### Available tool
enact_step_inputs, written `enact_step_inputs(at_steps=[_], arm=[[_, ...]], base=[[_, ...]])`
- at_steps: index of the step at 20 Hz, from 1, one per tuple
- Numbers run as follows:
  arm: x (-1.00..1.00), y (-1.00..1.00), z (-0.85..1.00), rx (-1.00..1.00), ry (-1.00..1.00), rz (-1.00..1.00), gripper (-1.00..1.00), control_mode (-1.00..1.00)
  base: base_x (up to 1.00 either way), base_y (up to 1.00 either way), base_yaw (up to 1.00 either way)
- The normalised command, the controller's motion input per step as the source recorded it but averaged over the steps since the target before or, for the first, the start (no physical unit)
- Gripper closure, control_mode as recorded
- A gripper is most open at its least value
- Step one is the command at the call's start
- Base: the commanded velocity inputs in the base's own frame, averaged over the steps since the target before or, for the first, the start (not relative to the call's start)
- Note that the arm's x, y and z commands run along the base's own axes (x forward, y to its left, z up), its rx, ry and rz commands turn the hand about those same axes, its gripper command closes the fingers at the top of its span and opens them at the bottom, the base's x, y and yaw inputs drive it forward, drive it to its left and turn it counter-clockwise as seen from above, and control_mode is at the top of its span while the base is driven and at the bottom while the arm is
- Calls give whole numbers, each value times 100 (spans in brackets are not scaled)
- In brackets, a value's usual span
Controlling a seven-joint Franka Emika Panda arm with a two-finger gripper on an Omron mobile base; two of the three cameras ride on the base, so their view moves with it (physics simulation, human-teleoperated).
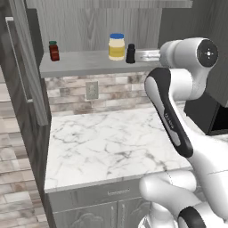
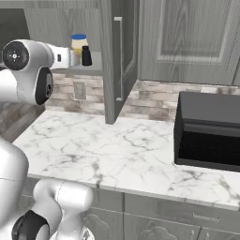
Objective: Collect the paprika, mayonnaise, and shaker from the cabinet and place them next to the stove.
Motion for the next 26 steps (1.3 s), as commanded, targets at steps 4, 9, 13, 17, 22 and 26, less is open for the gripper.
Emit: enact_step_inputs(at_steps=[4, 9, 13, 17, 22, 26], arm=[[45, -2, 1, 0, 2, 0, -100, -100], [48, -6, 0, 0, 7, 0, -100, -100], [56, 0, 0, 0, 1, 0, -100, -100], [54, 0, 0, 0, 0, 1, -100, -100], [44, 0, 0, 0, 0, 1, -100, -100], [34, -4, -2, 0, 0, 3, -100, -100]], base=[[0, 0, 0], [0, 0, 0], [0, 0, 0], [0, 0, 0], [0, 0, 0], [0, 0, 0]])
